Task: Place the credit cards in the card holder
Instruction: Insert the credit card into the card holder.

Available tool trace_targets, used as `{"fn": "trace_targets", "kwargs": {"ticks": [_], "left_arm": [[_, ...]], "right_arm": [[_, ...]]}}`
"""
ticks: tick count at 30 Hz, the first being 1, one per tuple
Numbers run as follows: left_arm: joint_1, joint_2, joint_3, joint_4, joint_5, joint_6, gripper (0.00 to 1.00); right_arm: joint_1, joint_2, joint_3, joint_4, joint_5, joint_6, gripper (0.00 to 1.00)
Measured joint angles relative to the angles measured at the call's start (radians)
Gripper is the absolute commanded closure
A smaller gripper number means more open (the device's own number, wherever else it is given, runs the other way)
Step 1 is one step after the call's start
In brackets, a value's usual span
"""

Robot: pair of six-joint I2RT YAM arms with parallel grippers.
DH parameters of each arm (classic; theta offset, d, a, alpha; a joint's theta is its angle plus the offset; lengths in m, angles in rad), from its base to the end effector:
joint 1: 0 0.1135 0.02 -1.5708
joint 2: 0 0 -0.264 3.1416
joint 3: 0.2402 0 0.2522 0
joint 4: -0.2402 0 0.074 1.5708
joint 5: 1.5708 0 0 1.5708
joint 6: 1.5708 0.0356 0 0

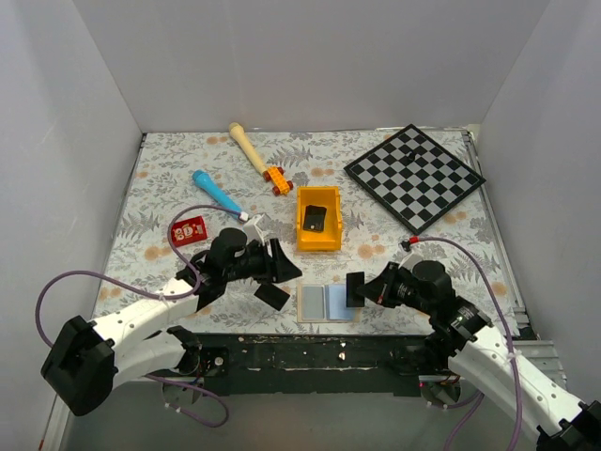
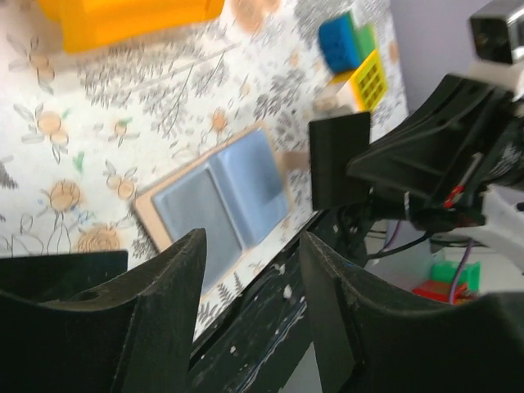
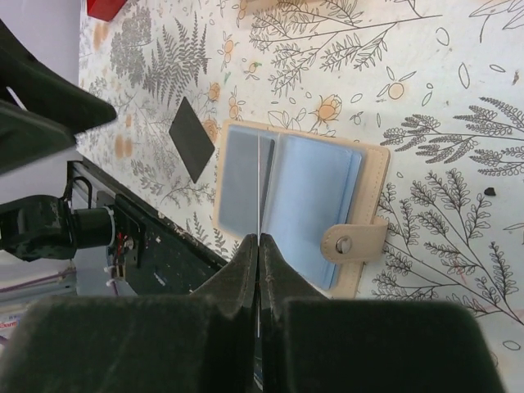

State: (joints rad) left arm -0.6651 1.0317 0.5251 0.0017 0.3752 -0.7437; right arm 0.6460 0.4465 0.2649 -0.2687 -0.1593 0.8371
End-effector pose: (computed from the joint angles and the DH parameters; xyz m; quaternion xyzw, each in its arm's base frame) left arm 0.1663 -0.1470 0.2218 0.0614 0.8493 -0.4457 0.2763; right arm 0.1019 0.0839 0.1948 0.0385 0.8446 0.4075 0.3451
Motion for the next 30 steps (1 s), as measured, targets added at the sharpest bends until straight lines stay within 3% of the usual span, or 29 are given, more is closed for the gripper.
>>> {"fn": "trace_targets", "kwargs": {"ticks": [7,16,30], "left_arm": [[-0.121,0.005,-0.097,0.008,-0.081,-0.036,0.72],[-0.173,0.076,-0.126,0.086,-0.131,-0.076,0.87],[-0.205,0.184,-0.171,0.182,-0.148,-0.108,0.89]], "right_arm": [[-0.001,0.027,-0.092,0.14,-0.011,0.131,0.99],[-0.001,0.199,-0.096,0.298,-0.065,0.182,0.99],[-0.001,0.378,-0.096,0.42,-0.174,0.153,0.99]]}}
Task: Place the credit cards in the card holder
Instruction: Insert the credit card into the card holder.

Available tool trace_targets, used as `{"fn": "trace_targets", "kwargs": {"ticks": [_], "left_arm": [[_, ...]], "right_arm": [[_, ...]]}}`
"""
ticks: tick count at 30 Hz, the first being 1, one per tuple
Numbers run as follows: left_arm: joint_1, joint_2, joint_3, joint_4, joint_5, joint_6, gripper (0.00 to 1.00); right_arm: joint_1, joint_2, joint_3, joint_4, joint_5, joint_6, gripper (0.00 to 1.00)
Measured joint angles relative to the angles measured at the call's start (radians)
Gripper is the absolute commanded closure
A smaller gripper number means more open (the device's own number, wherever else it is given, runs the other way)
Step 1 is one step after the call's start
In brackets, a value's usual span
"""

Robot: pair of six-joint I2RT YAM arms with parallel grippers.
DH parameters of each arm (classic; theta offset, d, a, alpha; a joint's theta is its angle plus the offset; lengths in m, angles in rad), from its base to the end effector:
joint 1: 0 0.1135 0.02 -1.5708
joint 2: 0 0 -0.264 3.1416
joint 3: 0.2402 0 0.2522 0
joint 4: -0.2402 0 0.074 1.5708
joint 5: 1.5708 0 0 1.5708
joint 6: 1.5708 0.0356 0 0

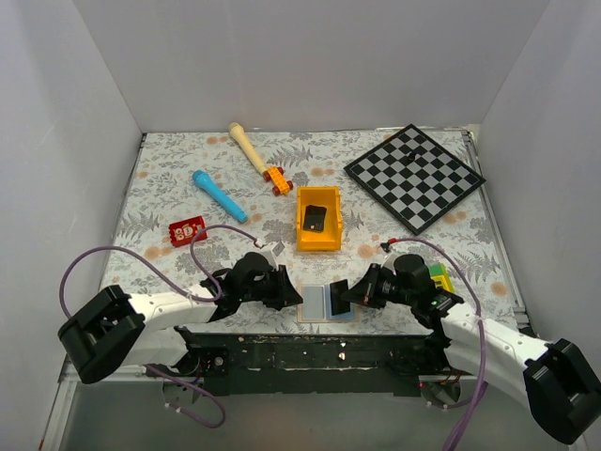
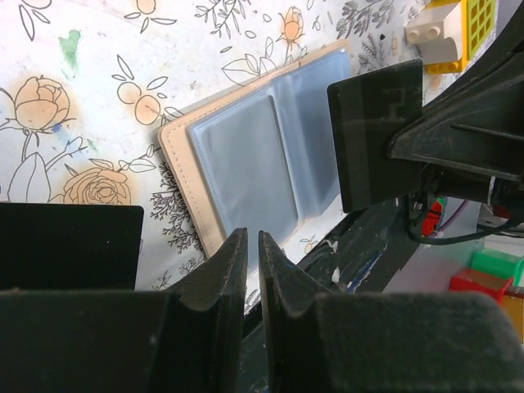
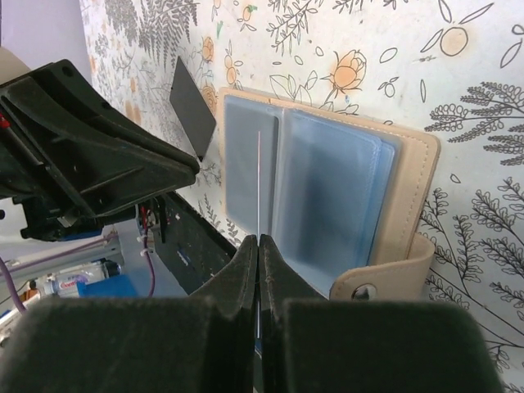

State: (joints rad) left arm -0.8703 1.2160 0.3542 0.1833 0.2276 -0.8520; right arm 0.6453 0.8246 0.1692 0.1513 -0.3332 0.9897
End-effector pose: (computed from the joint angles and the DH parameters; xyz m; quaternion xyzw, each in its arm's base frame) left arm 0.1343 -0.1718 0.1460 0.0572 0.8958 -0.3920 0.2016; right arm 0.1255 0.1090 0.1536 0.0625 0.8511 0.4634 0.2388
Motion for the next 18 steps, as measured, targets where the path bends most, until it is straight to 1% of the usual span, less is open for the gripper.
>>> {"fn": "trace_targets", "kwargs": {"ticks": [8,14,18], "left_arm": [[-0.004,0.063,-0.002,0.015,0.0,0.007,0.9],[-0.004,0.08,-0.002,0.021,0.0,0.015,0.9],[-0.004,0.083,-0.002,0.019,-0.001,0.019,0.84]], "right_arm": [[0.0,0.098,0.0,0.065,-0.038,-0.027,0.99],[0.0,0.148,0.0,0.113,-0.05,-0.028,0.99],[0.0,0.181,0.0,0.145,-0.063,-0.027,0.99]]}}
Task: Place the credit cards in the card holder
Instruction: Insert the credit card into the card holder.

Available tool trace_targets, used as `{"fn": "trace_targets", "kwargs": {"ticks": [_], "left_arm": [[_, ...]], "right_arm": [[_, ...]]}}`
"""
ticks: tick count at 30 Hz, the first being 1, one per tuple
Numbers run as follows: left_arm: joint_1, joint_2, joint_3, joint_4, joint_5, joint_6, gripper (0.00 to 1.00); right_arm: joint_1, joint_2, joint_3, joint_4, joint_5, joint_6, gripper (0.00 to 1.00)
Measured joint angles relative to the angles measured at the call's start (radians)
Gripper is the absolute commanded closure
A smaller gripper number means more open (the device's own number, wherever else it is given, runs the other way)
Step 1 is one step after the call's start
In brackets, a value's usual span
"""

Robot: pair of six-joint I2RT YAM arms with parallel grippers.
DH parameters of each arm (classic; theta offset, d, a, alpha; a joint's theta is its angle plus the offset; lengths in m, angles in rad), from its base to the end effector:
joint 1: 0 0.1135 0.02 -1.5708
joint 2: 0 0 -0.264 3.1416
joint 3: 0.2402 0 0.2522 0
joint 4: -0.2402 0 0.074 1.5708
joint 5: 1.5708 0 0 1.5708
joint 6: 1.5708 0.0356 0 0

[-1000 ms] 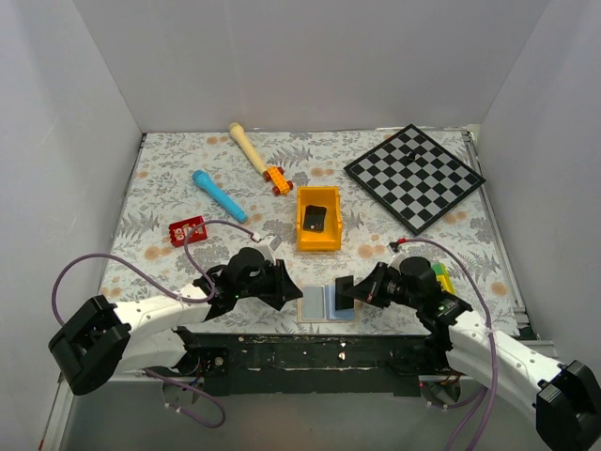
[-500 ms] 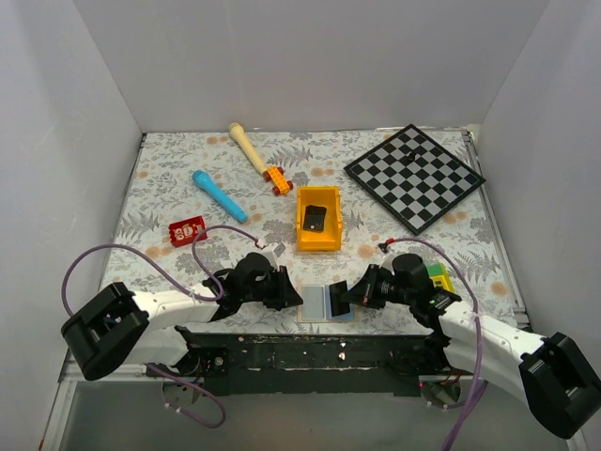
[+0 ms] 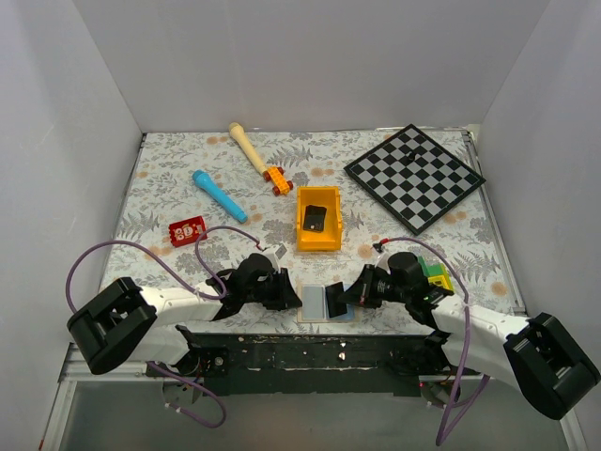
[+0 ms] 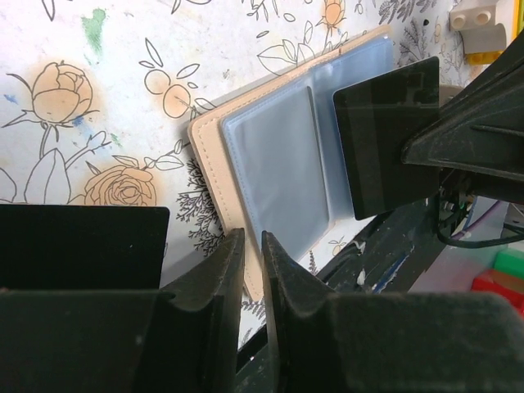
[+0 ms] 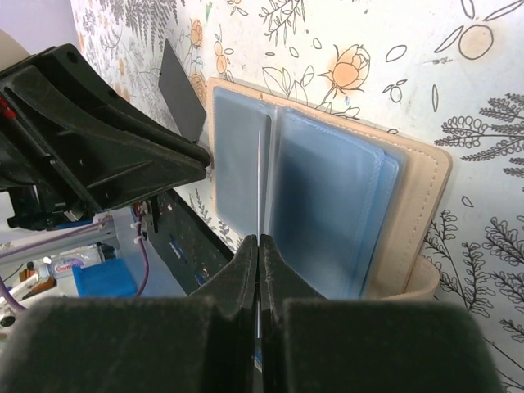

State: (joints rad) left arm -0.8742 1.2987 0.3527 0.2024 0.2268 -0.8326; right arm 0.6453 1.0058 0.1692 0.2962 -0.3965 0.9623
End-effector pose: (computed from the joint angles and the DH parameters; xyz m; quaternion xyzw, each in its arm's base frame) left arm 0.1357 -0.1746 0.1306 0.0644 0.9087 -0.3690 0.1844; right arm 0.1347 0.1186 0.1399 0.0388 0.8578 0.4667 0.2118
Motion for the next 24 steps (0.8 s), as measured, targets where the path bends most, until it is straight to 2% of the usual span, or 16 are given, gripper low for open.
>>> {"fn": "trace_targets", "kwargs": {"ticks": [6,24], "left_arm": [[0.0,-0.002,0.0,-0.022,-0.016,0.006,0.78],[0.0,0.022,0.01,-0.018,-0.029,0.012,0.79]], "right_arm": [[0.0,0.027,0.0,0.036,-0.012,0.003,0.99],[0.0,0.072,-0.011,0.083,-0.014,0.033,0.99]]}}
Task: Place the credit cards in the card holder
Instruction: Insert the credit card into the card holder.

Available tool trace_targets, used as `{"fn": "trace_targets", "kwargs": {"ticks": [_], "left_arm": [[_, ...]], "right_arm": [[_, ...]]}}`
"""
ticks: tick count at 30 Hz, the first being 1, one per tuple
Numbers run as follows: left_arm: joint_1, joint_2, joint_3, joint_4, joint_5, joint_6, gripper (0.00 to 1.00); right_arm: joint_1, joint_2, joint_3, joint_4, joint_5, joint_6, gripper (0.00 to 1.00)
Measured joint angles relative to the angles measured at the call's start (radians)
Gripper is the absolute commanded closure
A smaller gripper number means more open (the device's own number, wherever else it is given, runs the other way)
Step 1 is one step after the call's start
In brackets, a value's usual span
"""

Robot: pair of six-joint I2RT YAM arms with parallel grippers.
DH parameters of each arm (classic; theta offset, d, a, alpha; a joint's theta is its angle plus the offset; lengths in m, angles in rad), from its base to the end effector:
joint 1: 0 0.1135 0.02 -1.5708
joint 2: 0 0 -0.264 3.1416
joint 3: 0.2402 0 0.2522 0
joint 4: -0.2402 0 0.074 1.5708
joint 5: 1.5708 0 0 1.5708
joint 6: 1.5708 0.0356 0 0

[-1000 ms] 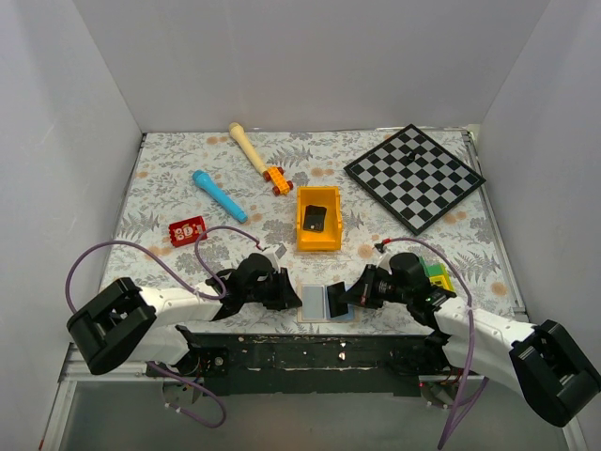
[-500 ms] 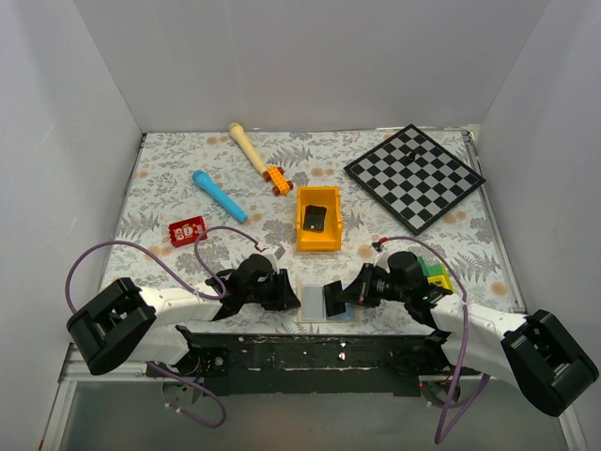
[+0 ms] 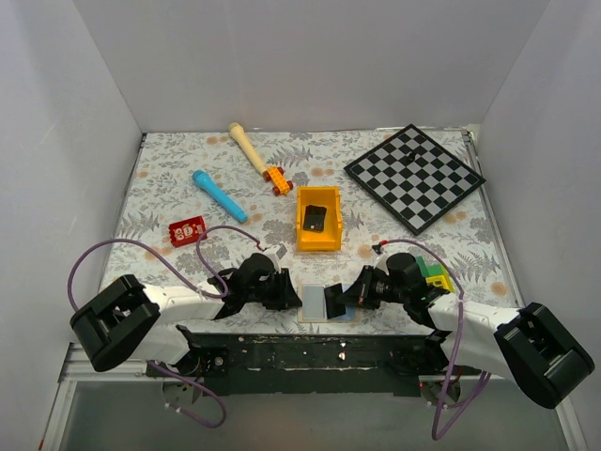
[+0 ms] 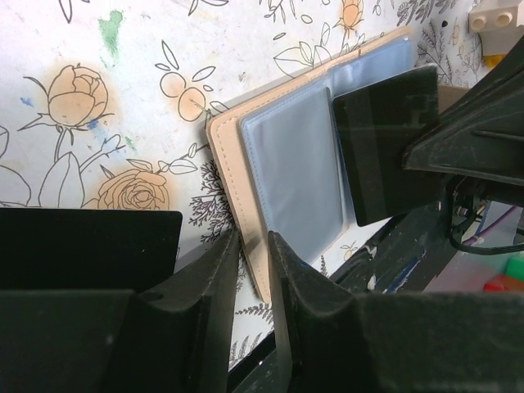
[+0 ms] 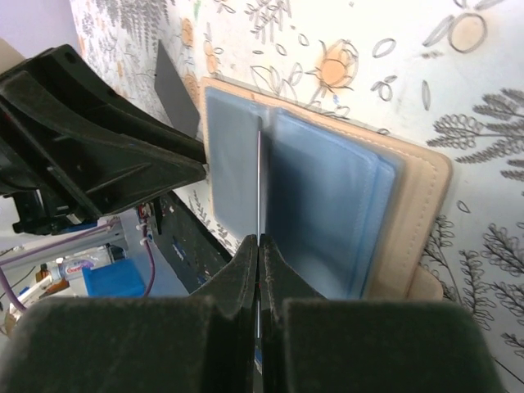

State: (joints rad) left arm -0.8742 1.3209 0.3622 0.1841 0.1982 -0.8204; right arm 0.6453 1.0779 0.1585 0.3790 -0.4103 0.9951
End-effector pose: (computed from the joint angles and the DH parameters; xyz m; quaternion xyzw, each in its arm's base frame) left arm 0.1373 -0.1751 0.1271 0.0630 0.9159 -0.3495 0.1870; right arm 0.1375 0.1213 0.1328 0.0494 0.8564 0.4737 0.1994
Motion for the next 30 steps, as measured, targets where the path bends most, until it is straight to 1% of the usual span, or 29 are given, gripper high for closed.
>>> {"fn": "trace_targets", "kwargs": {"ticks": [15,30], "left_arm": [[0.0,0.017,0.002,0.022,0.007,0.004,0.81],[0.0,0.045,0.018,0.034,0.021,0.011,0.83]], "right_arm": [[0.0,0.055,-0.025,0.055,0.014,0.039,0.99],[-0.003,0.17,-0.026,0.198,-0.01,0.05,0.99]]}}
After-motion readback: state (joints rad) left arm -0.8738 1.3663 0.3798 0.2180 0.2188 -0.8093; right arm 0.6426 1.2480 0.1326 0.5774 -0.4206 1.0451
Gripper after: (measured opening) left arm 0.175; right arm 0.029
